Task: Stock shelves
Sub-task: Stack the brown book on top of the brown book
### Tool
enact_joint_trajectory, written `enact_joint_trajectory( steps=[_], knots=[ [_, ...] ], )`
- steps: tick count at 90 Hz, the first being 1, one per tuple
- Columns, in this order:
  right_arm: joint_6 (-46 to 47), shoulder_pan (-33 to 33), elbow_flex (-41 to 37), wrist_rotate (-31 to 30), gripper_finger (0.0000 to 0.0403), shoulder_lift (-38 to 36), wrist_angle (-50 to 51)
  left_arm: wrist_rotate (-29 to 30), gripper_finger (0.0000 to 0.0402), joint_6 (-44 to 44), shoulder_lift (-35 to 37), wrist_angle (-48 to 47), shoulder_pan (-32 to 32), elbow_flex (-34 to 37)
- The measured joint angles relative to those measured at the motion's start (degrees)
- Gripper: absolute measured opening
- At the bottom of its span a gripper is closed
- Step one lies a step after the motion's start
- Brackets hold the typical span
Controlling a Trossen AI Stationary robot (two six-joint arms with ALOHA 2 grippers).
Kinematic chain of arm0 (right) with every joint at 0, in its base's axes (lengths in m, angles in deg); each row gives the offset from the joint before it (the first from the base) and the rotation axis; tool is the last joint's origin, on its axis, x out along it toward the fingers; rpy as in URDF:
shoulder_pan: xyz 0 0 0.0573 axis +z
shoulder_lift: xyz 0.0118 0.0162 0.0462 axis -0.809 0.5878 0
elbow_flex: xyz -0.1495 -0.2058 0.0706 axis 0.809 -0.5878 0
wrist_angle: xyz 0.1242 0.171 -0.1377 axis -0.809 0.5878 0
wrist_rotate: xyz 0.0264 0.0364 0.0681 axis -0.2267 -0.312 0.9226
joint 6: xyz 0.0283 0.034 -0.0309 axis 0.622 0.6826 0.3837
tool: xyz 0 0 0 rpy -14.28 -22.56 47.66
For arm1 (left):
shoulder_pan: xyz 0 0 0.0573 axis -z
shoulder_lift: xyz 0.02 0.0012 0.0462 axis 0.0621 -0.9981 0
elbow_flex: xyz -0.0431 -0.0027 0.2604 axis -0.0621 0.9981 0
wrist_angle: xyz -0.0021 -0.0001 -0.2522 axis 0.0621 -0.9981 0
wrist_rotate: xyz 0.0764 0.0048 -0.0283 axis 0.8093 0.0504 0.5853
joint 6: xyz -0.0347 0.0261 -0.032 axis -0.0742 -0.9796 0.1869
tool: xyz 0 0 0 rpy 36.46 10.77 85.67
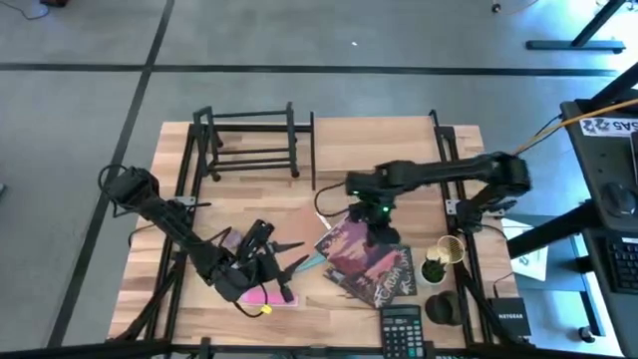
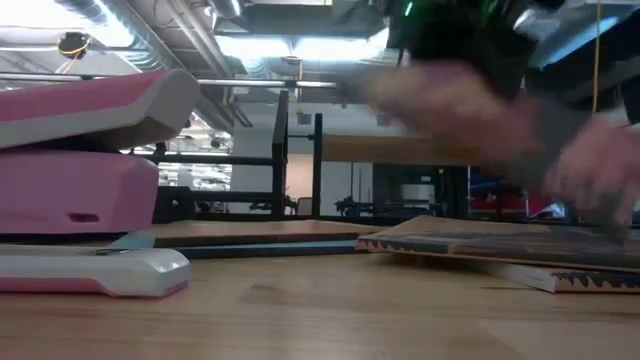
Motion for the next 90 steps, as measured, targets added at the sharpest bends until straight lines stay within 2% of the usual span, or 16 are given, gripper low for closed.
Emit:
enact_joint_trajectory(
  steps=[13,21,34,49,64,77,90],
  knots=[
    [-9.58,-0.39,0.03,0.98,0.0002,5.59,5.29,-0.05,0.0123,4.14,0.0,-3.51,-0.4,0.0],
    [-13.21,-0.35,0.02,-1.19,0.0002,7.7,6.44,-0.19,0.0123,8.07,0.0,-6.26,-1.03,0.0],
    [-13.63,-0.31,0.02,-6.91,0.0014,9.55,6.58,-2.23,0.0123,15.74,0.0,-11.0,-2.9,0.0],
    [-15.16,-0.27,0.02,-14.32,0.0059,9.68,6.53,-10.4,0.0123,24.16,0.0,-17.0,-5.57,0.0],
    [-16.58,-0.24,0.04,-19.28,0.0125,9.68,6.32,-17.39,0.0123,32.2,-0.09,-23.4,-8.03,0.0],
    [-16.24,0.79,1.76,-21.27,0.0171,9.68,10.06,-18.48,0.0123,34.5,-1.91,-25.44,-8.78,0.0],
    [-14.57,4.07,3.38,-27.84,0.0184,8.83,13.41,-18.72,0.0123,34.7,-4.17,-25.77,-9.7,0.0]
  ],
)
